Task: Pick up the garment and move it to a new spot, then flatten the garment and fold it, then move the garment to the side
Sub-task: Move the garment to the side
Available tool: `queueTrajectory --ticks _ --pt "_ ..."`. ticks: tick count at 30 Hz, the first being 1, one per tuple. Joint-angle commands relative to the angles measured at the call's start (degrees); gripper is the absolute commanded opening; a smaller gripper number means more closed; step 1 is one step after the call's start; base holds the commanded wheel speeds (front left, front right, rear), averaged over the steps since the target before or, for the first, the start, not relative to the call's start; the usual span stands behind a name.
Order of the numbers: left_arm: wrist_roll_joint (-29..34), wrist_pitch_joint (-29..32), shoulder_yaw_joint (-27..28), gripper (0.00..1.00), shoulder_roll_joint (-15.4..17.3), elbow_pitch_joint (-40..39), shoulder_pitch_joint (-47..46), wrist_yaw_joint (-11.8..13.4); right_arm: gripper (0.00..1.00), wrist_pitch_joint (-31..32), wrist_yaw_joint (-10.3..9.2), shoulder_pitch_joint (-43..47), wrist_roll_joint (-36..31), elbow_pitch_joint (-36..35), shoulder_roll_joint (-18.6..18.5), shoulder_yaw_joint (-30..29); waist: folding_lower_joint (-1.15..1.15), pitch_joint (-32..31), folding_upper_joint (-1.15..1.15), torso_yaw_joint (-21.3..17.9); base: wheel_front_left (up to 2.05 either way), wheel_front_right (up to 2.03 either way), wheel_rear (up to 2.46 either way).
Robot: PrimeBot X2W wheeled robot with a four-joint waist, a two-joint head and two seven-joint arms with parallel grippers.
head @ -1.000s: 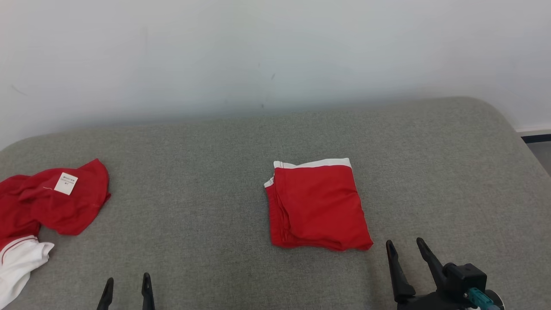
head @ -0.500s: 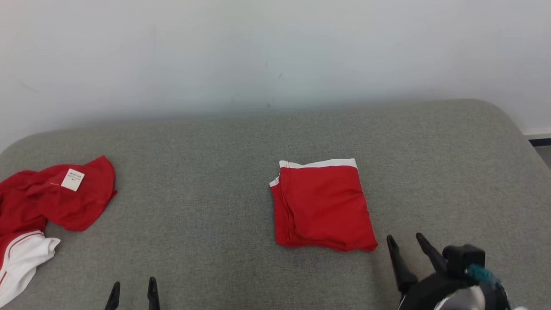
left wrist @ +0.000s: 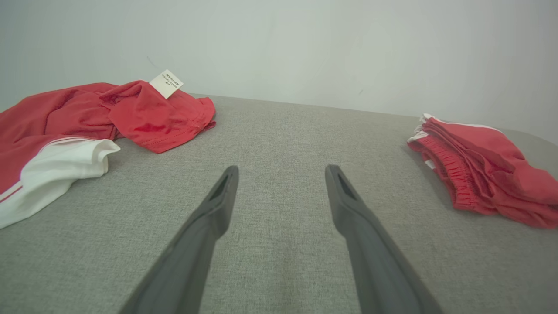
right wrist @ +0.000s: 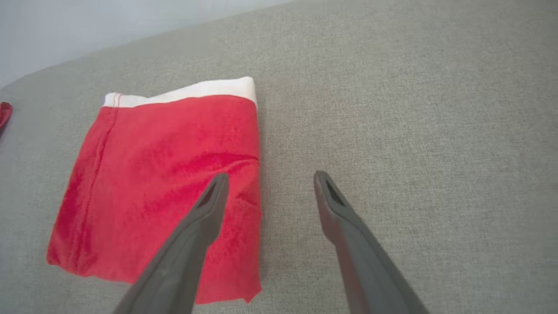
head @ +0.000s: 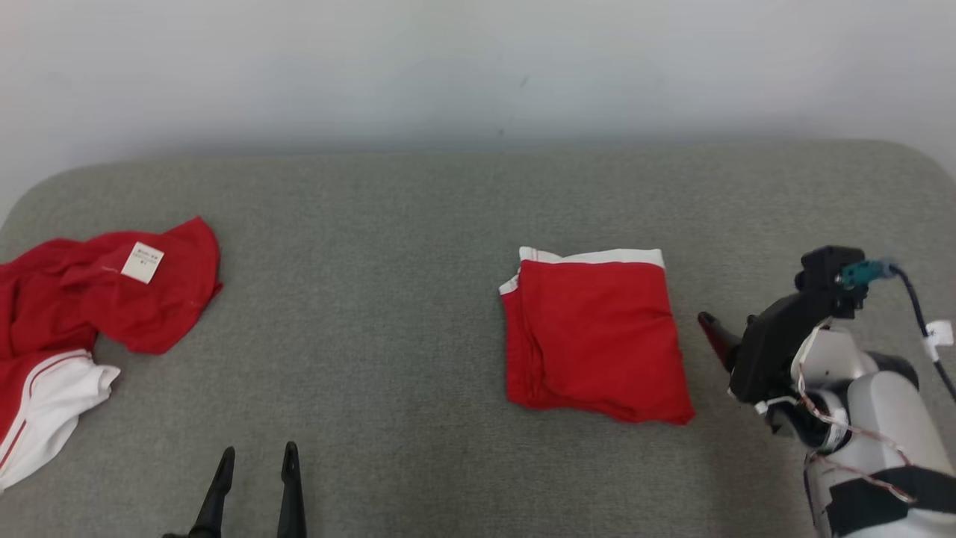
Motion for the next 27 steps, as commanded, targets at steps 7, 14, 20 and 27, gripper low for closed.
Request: queueTrajectory --ticks 7,14,20,27 --pt "-1.15 -0.20 -1.22 1.00 -0.04 0.09 -2.71 0.26 1.00 6.44 -0.14 -7.14 -6.63 4.86 2.26 -4.96 -0.01 5.39 -0.01 5.85 0.00 0.00 0.00" --pt "-1.24 -0.20 -1.58 1.00 -0.05 0.38 -3.56 -0.15 1.00 6.79 -0.14 -7.67 -11.41 8.18 3.33 -7.22 -0.01 6.73 -0.01 7.33 0.00 0.00 0.00" --pt "-1.68 -0.20 -2.05 1.00 -0.05 0.55 -4.12 -0.08 1.00 6.12 -0.14 -7.44 -12.94 11.54 4.71 -7.14 -0.01 7.62 -0.01 7.51 0.00 0.00 0.00" --pt "-0.99 -0.20 -2.08 1.00 -0.05 0.24 -5.21 -0.08 0.00 8.14 -0.14 -7.83 -13.00 14.94 4.29 -2.43 -0.01 9.05 -0.01 6.13 0.00 0.00 0.00"
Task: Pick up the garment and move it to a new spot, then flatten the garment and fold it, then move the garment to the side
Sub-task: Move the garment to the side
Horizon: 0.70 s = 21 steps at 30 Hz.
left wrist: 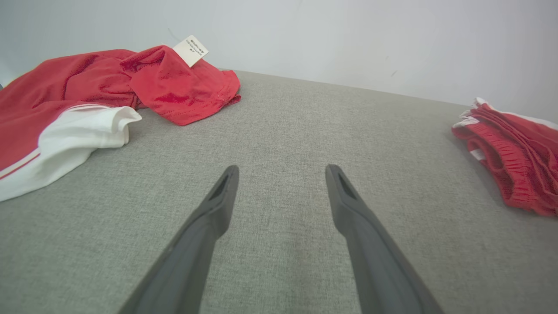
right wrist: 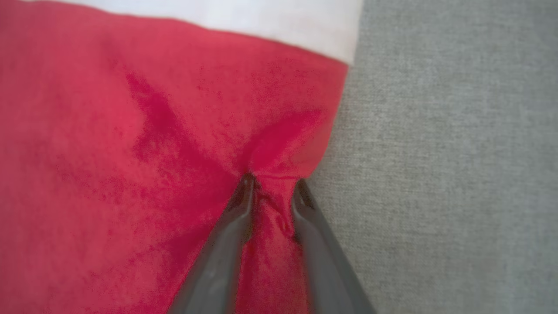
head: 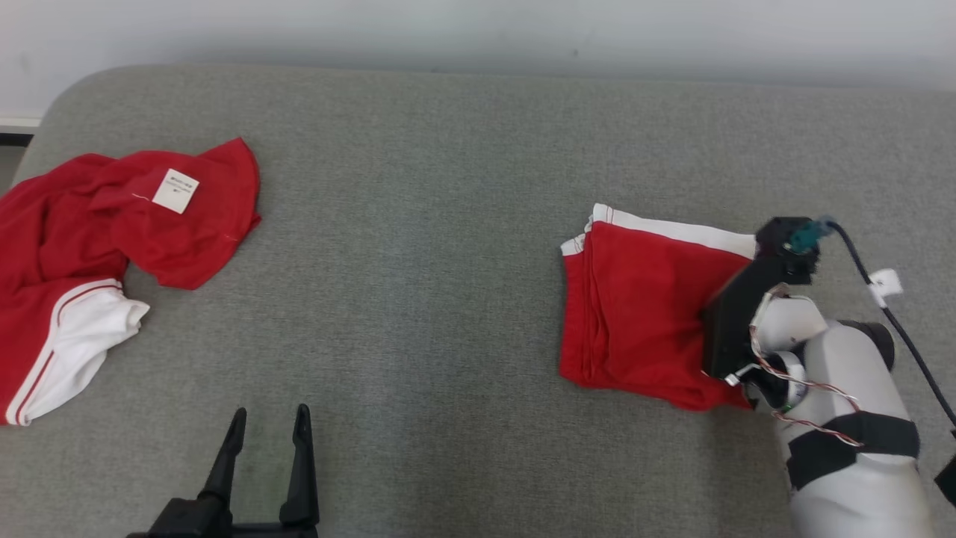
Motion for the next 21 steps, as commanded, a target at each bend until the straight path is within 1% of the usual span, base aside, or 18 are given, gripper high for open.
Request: queueTrajectory --ticks 1,3,6,10,13,18,20,21 --pt "0.72 -0.19 0.41 1.00 -0.03 -0.45 -0.91 -0.09 0.00 1.07 -0.14 1.20 -0.17 1.76 0.01 1.51 0.00 0.88 0.00 -1.04 0.00 0.00 0.00" --pt "1.25 -0.19 0.75 1.00 -0.05 -1.16 -1.21 -0.41 0.00 0.75 -0.15 -0.17 0.20 1.02 -1.78 4.29 0.00 1.88 0.00 -2.33 0.00 0.00 0.00" --pt "1.92 -0.19 1.57 1.00 -0.04 -2.51 -2.04 -0.84 0.00 -0.19 -0.16 -2.35 0.35 -0.12 -5.19 10.31 0.00 3.81 0.00 -5.11 0.00 0.00 0.00" --pt "3.26 -0.18 1.53 1.00 0.02 -3.53 -3.02 -1.63 0.00 -1.23 -0.20 -3.38 1.21 -0.42 -10.59 15.71 0.00 5.67 0.00 -9.04 0.00 0.00 0.00" --pt "3.78 -0.19 1.21 1.00 0.07 -4.55 -4.17 -2.22 0.00 -3.70 -0.18 -4.40 -0.11 -0.97 -14.80 18.64 0.00 7.33 0.00 -11.81 0.00 0.00 0.00" --pt "5.05 -0.19 0.33 1.00 1.67 -6.86 -5.72 -2.89 0.00 -7.30 -0.16 -5.49 -1.50 -0.11 -18.94 19.41 0.00 10.30 0.00 -16.32 0.00 0.00 0.00" --pt "5.88 -0.18 -1.02 1.00 2.94 -8.51 -6.47 -3.02 0.00 -10.48 -0.15 -6.40 -3.14 0.49 -21.50 19.22 0.00 12.09 0.00 -18.20 0.00 0.00 0.00" --pt "6.15 -0.19 -1.39 1.00 3.43 -9.17 -6.75 -3.11 0.00 -11.50 -0.15 -7.02 -3.73 0.50 -21.91 19.42 0.00 12.81 0.00 -18.81 0.00 0.00 0.00"
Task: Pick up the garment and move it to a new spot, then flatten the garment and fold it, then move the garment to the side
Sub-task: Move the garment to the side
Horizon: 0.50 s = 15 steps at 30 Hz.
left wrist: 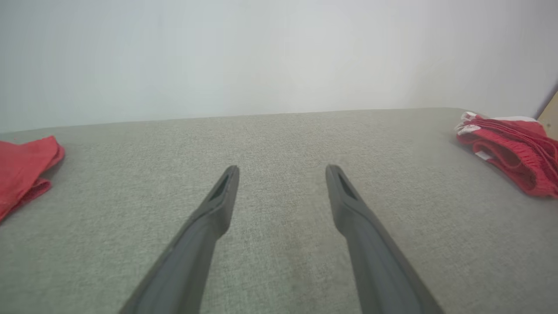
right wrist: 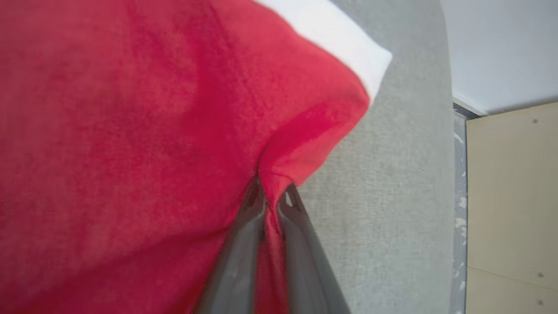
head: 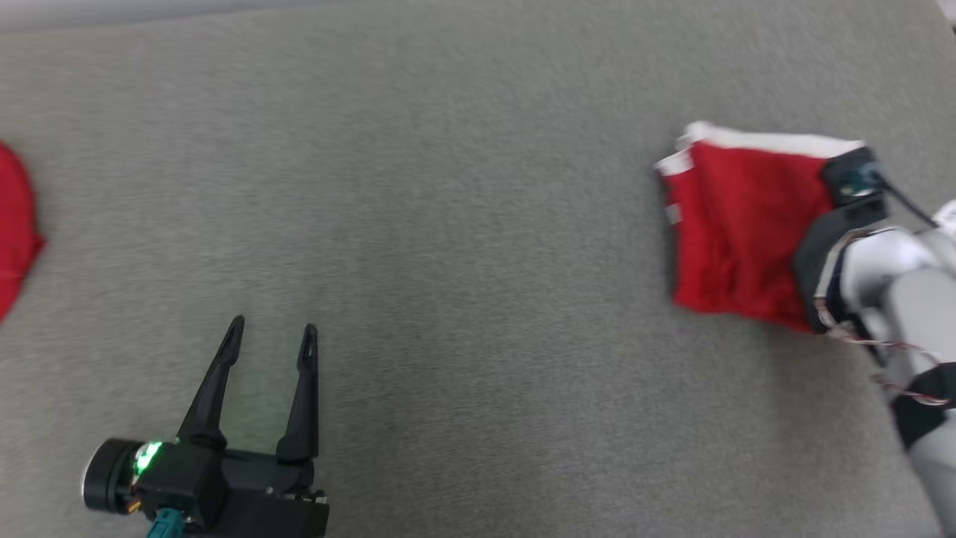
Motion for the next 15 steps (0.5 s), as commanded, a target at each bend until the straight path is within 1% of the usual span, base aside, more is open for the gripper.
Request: queueTrajectory --ticks 1,5,6,8,15 --pt "0.61 -0.19 -0.55 1.00 0.81 -0.87 -0.97 -0.17 0.00 -1.06 -0.17 -1.13 -0.97 0.01 -0.39 -0.28 -0.01 4.83 -0.01 -4.65 0.00 0.00 0.00" --pt "1.28 -0.20 -2.66 1.00 2.28 -3.70 -2.48 -0.36 0.00 -5.42 -0.17 -3.06 -3.48 -0.53 -3.56 -1.58 -0.01 7.85 -0.01 -5.90 0.00 0.00 0.00" --pt "1.28 -0.20 -2.66 1.00 2.28 -3.70 -2.48 -0.36 0.00 -5.42 -0.17 -3.06 -3.48 -0.53 -3.56 -1.58 -0.01 7.85 -0.01 -5.90 0.00 0.00 0.00" --pt "1.56 -0.20 -3.90 1.00 3.05 -5.04 -3.14 -0.42 0.00 -8.09 -0.17 -3.91 -4.15 -0.31 -5.20 -1.70 -0.01 9.30 -0.01 -6.09 0.00 0.00 0.00" --pt "2.21 1.23 -6.33 1.00 5.60 -9.98 -4.56 -0.32 0.00 -16.84 -0.18 -8.18 -5.55 2.44 -10.51 -2.58 -0.01 13.76 -0.01 -7.04 0.00 0.00 0.00"
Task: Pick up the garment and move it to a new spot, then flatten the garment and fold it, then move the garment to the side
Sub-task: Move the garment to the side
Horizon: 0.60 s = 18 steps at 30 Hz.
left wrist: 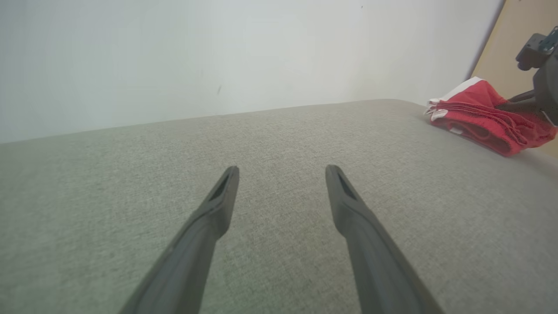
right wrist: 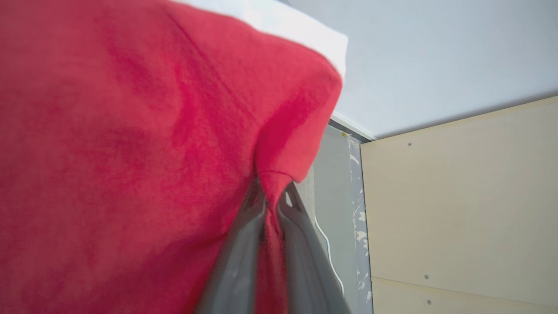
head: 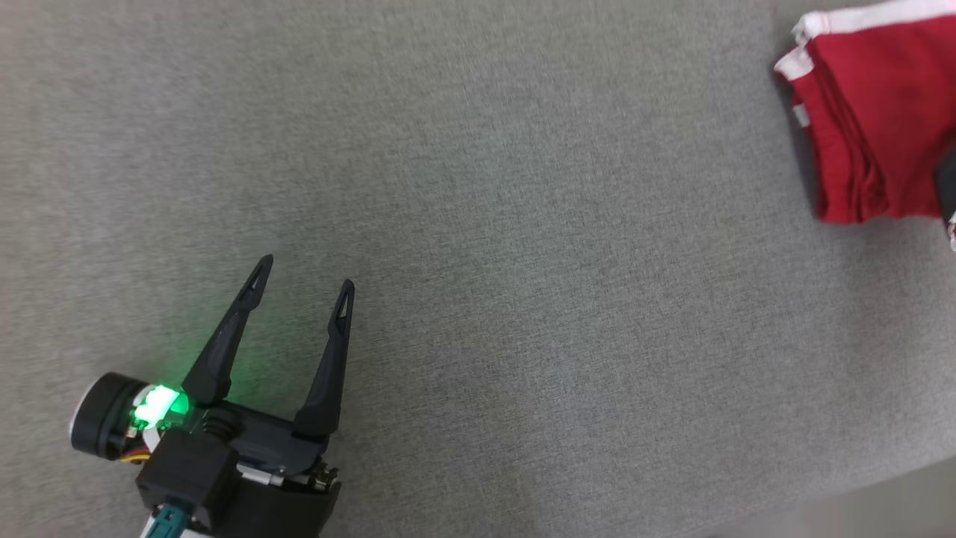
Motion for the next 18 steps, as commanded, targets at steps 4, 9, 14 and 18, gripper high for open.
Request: queueTrajectory --ticks 4,9,14,18 --pt "0.62 1.68 -0.06 1.00 1.72 -3.26 -0.31 0.04 0.00 -5.67 -0.17 -3.15 -1.28 0.66 -0.95 1.00 -0.02 5.11 -0.01 -3.24 0.00 0.00 0.00" --pt "0.68 3.34 0.19 1.00 2.80 -5.26 0.11 0.23 0.00 -8.50 -0.17 -4.88 -3.45 1.81 0.32 -0.50 -0.02 6.73 -0.01 -4.78 0.00 0.00 0.00" --pt "0.29 4.23 0.33 1.00 3.41 -5.94 0.63 0.33 0.00 -11.96 -0.17 -3.52 -5.61 0.98 1.48 -2.82 -0.02 7.20 -0.01 -5.34 0.00 0.00 0.00" --pt "-0.06 4.72 0.27 1.00 3.63 -6.01 0.92 0.59 0.00 -13.46 -0.16 -2.88 -7.32 -0.11 1.75 -4.68 -0.02 7.52 -0.01 -5.23 0.00 0.00 0.00"
